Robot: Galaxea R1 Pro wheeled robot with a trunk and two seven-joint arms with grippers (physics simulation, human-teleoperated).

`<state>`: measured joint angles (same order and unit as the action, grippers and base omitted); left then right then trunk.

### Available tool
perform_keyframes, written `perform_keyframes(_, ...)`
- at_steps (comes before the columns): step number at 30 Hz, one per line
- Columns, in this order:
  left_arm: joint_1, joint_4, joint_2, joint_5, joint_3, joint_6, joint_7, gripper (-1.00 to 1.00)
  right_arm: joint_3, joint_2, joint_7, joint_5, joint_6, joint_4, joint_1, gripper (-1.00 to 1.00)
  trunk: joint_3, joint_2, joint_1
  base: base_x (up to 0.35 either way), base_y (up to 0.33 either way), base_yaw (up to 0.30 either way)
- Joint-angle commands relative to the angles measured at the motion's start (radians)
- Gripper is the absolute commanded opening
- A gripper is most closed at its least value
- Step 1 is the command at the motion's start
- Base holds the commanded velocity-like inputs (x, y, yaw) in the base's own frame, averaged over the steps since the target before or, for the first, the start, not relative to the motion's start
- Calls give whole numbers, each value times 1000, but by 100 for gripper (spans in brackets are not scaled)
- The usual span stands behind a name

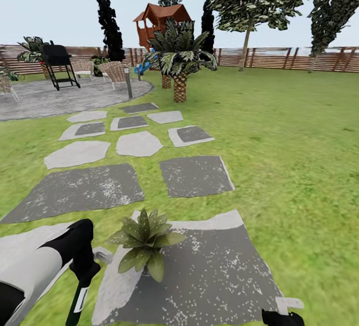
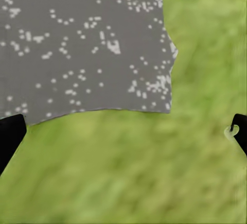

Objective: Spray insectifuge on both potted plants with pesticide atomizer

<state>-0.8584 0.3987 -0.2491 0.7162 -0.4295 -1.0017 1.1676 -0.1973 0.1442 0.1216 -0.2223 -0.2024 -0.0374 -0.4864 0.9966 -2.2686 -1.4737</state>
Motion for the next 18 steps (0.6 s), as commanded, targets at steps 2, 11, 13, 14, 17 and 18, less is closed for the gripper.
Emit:
perform_keyframes(2, 1, 6, 3, 9, -1, -6, 7, -100, -9, 0, 3, -10, -3, -1, 0, 100, 1, 0, 0, 0, 0, 276)
perform_keyframes(11, 1, 12, 18, 7, 6, -5, 6, -100, -10, 0, 3, -9, -3, -1, 0, 100, 1, 0, 0, 0, 0, 278)
perform_keyframes(13, 1, 12, 21, 8, 6, -5, 6, -100, -10, 0, 3, -9, -3, -1, -1, 100, 1, 0, 0, 0, 0, 279)
perform_keyframes(14, 1, 12, 22, 8, 5, -5, 6, -100, -9, 0, 3, -10, -3, -1, -1, 100, 2, 0, 0, 0, 0, 279)
perform_keyframes(17, 1, 12, 22, 8, 2, -5, 6, -100, -8, 0, 3, -10, -3, -1, -1, 100, 3, 0, 0, 0, 0, 279)
perform_keyframes(18, 0, 12, 22, 7, 2, -6, 6, -100, -8, 0, 3, -10, -3, -1, -1, 100, 3, 0, 0, 0, 0, 279)
